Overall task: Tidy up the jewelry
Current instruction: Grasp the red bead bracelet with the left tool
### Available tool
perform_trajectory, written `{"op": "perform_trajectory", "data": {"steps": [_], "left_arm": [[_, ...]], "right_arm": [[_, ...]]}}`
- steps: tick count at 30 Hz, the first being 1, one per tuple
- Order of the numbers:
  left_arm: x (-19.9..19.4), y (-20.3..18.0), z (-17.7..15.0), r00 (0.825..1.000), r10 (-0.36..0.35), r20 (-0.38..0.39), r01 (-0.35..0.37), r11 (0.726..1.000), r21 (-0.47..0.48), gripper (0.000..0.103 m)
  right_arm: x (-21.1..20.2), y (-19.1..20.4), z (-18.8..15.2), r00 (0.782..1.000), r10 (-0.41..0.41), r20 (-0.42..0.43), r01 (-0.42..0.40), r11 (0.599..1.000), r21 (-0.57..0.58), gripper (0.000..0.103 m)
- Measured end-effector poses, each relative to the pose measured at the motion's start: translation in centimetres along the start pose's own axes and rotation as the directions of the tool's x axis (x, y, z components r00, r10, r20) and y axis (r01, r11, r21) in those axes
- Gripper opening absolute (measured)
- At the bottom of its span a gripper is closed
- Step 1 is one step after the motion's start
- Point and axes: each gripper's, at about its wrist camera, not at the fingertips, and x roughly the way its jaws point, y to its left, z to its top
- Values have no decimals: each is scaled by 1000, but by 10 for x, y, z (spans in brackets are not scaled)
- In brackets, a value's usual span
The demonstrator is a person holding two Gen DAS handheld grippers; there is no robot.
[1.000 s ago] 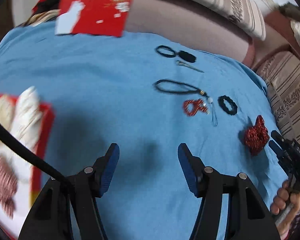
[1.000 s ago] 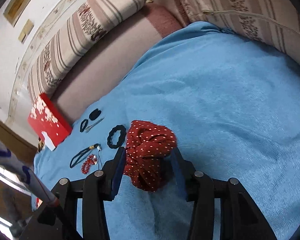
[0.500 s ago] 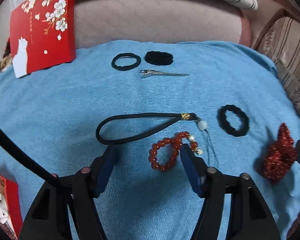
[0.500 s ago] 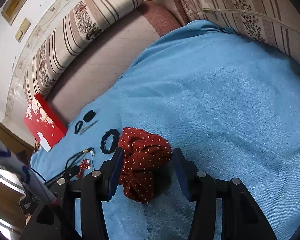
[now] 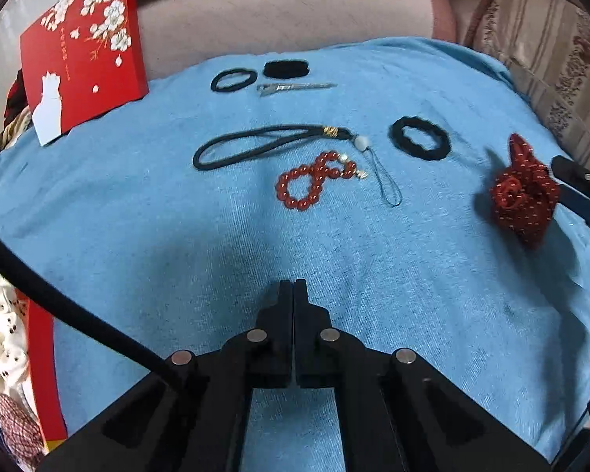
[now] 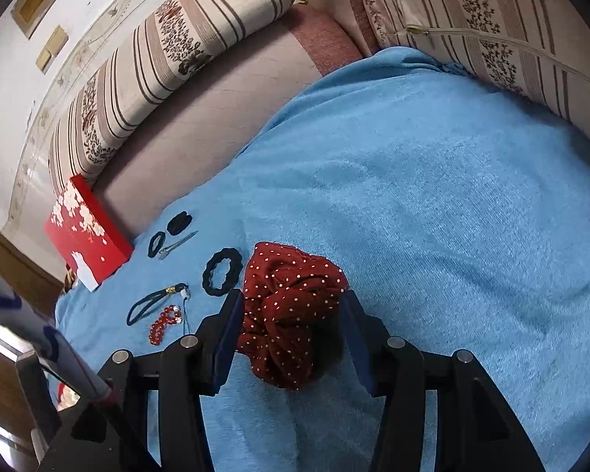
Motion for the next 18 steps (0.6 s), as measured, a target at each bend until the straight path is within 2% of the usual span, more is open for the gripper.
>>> {"op": "perform_trajectory", "data": {"steps": [3, 4, 5, 7, 8, 12, 13, 14, 16, 18], "left_arm": [[4, 2, 18, 1000, -6, 29, 5, 1000, 13, 4], [6, 1, 28, 999, -16, 49, 16, 1000, 10, 11], [9, -1, 36, 998, -20, 59, 19, 1000, 14, 23], [16, -9, 46, 998, -11, 67, 8, 999, 42, 37], [25, -15, 53, 998, 7, 65, -12, 997, 73, 38], [51, -31, 61, 999, 44, 20, -46, 990, 134, 38], [55, -34, 60, 998, 55, 19, -57, 988, 145, 33], [54, -36, 59, 999, 42, 20, -44, 990, 137, 11], [49, -37, 58, 999, 48, -1, -48, 993, 111, 7], [39, -32, 51, 1000, -17, -21, 19, 998, 62, 7]], "right_arm": [[-1, 2, -1, 1000, 8, -2, -8, 1000, 7, 54], [-2, 2, -1, 1000, 6, 2, -6, 1000, 3, 55], [-2, 3, -1, 1000, 3, 5, -3, 1000, -1, 55], [-2, 1, 1, 1000, 2, 8, -2, 1000, 4, 56], [-1, -1, 2, 1000, 4, 6, -4, 1000, 12, 56], [4, -6, 3, 1000, 6, -5, -6, 1000, 23, 56], [4, -7, 4, 1000, 6, -5, -6, 1000, 23, 56], [4, -7, 4, 1000, 4, -4, -4, 1000, 23, 56], [5, -7, 4, 1000, 1, -3, -1, 1000, 21, 56], [5, -7, 4, 1000, 2, -5, -1, 1000, 20, 56]]}}
